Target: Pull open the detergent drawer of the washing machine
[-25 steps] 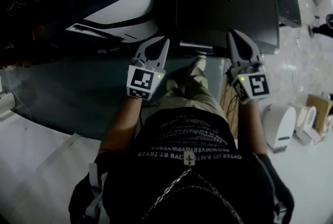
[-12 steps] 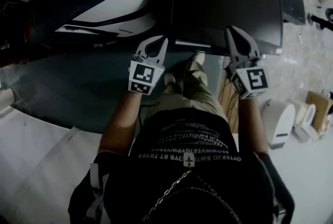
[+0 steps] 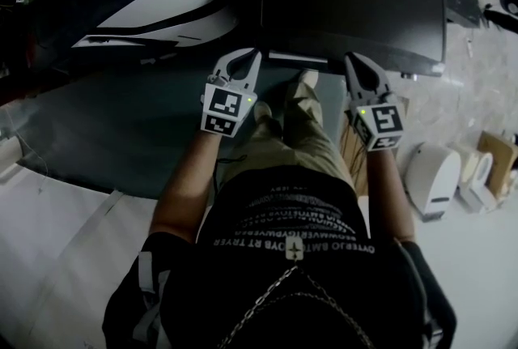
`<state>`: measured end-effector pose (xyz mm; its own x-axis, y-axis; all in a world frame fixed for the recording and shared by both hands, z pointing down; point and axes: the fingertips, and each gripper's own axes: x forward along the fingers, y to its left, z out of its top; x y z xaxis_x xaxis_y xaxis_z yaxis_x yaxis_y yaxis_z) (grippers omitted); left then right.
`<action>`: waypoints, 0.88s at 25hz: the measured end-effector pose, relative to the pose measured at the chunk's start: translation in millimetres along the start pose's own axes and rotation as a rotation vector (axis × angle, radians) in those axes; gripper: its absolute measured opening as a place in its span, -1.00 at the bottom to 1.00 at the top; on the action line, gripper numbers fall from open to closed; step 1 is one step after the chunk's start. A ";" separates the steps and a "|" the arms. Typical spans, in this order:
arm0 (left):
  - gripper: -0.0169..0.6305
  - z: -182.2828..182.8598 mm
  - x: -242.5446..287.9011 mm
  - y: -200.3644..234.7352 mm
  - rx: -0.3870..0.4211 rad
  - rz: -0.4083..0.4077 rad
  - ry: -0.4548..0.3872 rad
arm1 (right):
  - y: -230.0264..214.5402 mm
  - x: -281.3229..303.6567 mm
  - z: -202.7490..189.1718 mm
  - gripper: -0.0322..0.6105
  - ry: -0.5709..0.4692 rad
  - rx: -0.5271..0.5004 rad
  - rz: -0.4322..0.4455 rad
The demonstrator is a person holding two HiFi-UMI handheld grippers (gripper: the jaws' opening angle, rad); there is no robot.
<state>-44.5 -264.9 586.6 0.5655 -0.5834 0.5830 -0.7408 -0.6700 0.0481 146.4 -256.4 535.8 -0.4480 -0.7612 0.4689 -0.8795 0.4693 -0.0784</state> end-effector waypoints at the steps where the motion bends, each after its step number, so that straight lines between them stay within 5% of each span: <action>1: -0.93 -4.2 1.9 -0.5 -0.001 -0.003 0.009 | 2.0 0.1 -7.5 -0.89 0.012 0.004 0.007; 15: -0.92 -45.1 21.6 -17.9 0.018 -0.072 0.116 | 19.7 12.1 -102.7 -0.89 0.255 0.039 0.099; 18: -0.66 -51.2 24.4 -22.8 0.001 -0.108 0.136 | 23.2 15.4 -115.9 -0.89 0.289 0.038 0.126; 22: -0.60 -54.5 27.9 -23.8 -0.018 -0.130 0.147 | 21.8 16.7 -115.9 -0.89 0.291 0.021 0.119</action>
<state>-30.9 -240.2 645.9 0.5988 -0.4179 0.6832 -0.6721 -0.7262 0.1448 138.3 -207.0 643.9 -0.4860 -0.5403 0.6870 -0.8281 0.5358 -0.1645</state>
